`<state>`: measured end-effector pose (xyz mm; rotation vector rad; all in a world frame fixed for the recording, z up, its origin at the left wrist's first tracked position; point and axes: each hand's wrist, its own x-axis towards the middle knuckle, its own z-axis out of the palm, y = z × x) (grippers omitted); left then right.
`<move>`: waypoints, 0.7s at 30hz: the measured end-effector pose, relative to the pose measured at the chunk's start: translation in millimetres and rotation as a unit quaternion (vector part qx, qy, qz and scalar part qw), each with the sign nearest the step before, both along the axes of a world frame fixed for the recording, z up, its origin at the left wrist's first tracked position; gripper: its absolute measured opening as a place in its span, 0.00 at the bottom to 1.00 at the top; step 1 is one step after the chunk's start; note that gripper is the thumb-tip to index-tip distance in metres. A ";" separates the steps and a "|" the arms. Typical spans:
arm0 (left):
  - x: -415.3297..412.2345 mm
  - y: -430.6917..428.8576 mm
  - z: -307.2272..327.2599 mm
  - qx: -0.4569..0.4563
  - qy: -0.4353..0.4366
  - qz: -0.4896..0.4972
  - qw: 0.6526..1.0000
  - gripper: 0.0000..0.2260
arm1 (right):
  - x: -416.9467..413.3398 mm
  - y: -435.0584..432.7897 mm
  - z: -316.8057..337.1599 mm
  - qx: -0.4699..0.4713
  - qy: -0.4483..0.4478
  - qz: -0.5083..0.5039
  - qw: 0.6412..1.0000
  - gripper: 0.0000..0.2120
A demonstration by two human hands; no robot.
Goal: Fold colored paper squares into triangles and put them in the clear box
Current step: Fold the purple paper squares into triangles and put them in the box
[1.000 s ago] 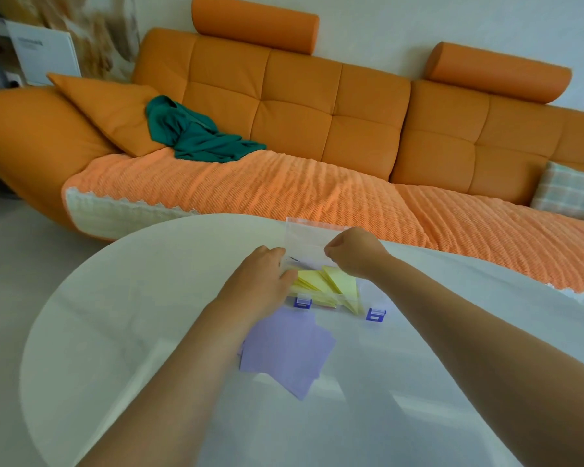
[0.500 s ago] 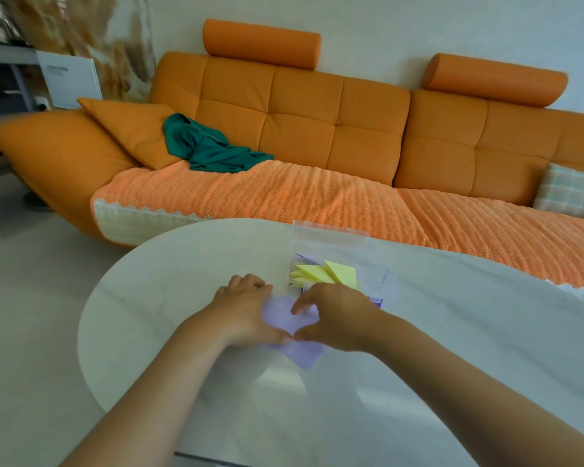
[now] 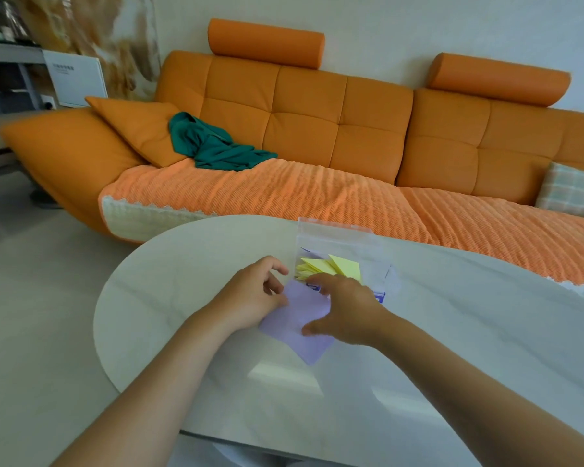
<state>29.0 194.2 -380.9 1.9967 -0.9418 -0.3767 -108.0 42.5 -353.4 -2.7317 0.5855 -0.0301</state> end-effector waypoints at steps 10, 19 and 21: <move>-8.2 -8.1 15.0 -0.071 -0.032 0.003 0.997 0.11 | -7.8 -16.3 3.9 0.228 -0.170 -0.073 0.956 0.09; -43.9 -45.5 28.4 -0.102 0.115 0.017 0.988 0.03 | -73.8 -53.8 -6.5 0.070 -0.276 0.022 0.958 0.36; -50.9 -54.4 27.4 -0.096 0.144 0.004 0.985 0.04 | -87.5 -64.1 -11.8 -0.046 -0.270 0.070 0.959 0.32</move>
